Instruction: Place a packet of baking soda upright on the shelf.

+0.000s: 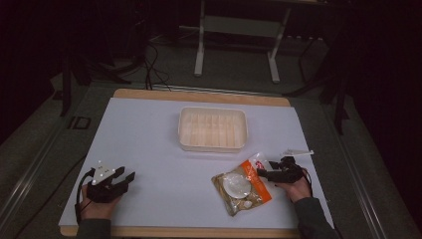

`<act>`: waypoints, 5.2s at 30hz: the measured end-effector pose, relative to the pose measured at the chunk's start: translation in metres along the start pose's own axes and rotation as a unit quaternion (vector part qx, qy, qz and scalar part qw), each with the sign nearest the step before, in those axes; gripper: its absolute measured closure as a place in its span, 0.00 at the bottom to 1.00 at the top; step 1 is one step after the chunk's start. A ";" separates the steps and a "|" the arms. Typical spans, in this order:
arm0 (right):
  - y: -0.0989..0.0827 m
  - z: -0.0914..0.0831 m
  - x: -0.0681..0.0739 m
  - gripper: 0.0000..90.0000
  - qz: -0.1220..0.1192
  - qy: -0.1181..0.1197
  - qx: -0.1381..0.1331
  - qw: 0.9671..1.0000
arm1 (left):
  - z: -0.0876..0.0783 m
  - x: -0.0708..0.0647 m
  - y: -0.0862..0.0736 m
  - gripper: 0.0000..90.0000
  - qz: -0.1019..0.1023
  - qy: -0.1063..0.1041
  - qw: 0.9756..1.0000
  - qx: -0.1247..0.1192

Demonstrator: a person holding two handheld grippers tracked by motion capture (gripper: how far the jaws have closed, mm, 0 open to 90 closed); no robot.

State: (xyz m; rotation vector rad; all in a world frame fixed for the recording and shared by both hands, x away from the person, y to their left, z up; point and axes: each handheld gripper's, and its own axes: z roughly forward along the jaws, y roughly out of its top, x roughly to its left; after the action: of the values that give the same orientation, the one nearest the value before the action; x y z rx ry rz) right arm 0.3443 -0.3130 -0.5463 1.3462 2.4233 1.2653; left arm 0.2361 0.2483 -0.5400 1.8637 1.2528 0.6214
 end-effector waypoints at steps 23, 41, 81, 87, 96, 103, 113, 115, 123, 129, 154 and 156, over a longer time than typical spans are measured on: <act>-0.004 -0.038 -0.008 0.74 0.031 0.102 -0.044 0.993 | -0.001 -0.001 0.000 0.58 0.004 0.008 1.000 0.000; -0.001 -0.022 0.017 0.78 -0.001 0.074 0.069 0.995 | 0.000 -0.003 0.001 0.58 0.009 0.009 1.000 0.003; 0.038 -0.056 0.058 1.00 0.030 0.104 0.039 0.993 | 0.001 -0.003 0.000 0.57 0.011 0.010 1.000 0.004; 0.048 -0.060 0.068 1.00 0.023 0.126 0.028 0.991 | 0.000 -0.002 0.000 0.56 0.008 0.013 1.000 0.000; 0.062 -0.064 0.090 1.00 0.016 0.167 0.016 0.986 | -0.001 -0.002 0.000 0.55 0.008 0.020 1.000 0.000; 0.074 -0.072 0.108 1.00 -0.007 0.160 0.003 0.987 | -0.002 -0.003 0.000 0.55 0.010 0.023 1.000 -0.002; 0.081 -0.077 0.109 1.00 -0.007 0.139 -0.019 0.990 | 0.002 -0.003 -0.003 0.55 0.003 0.027 1.000 0.003; 0.082 -0.076 0.109 1.00 -0.002 0.139 -0.021 0.990 | 0.003 -0.005 -0.003 0.55 0.003 0.033 0.999 0.001; 0.087 -0.075 0.109 1.00 0.003 0.135 -0.031 0.990 | 0.007 -0.010 -0.005 0.57 0.017 0.043 0.999 0.010; 0.094 -0.079 0.110 1.00 0.004 0.137 -0.044 0.990 | 0.009 -0.011 -0.006 0.57 0.020 0.041 0.999 0.012; 0.113 -0.077 0.112 1.00 0.014 0.106 -0.075 0.991 | 0.004 -0.005 -0.006 0.55 0.007 0.053 0.999 0.000; 0.114 -0.077 0.111 1.00 0.016 0.106 -0.079 0.991 | 0.004 -0.004 -0.006 0.55 0.005 0.053 0.999 -0.001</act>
State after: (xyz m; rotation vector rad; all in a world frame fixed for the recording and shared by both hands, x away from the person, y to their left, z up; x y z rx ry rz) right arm 0.3183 -0.2477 -0.3842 1.2713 2.3779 1.6464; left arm 0.2343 0.2441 -0.5469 1.8575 1.3108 0.7351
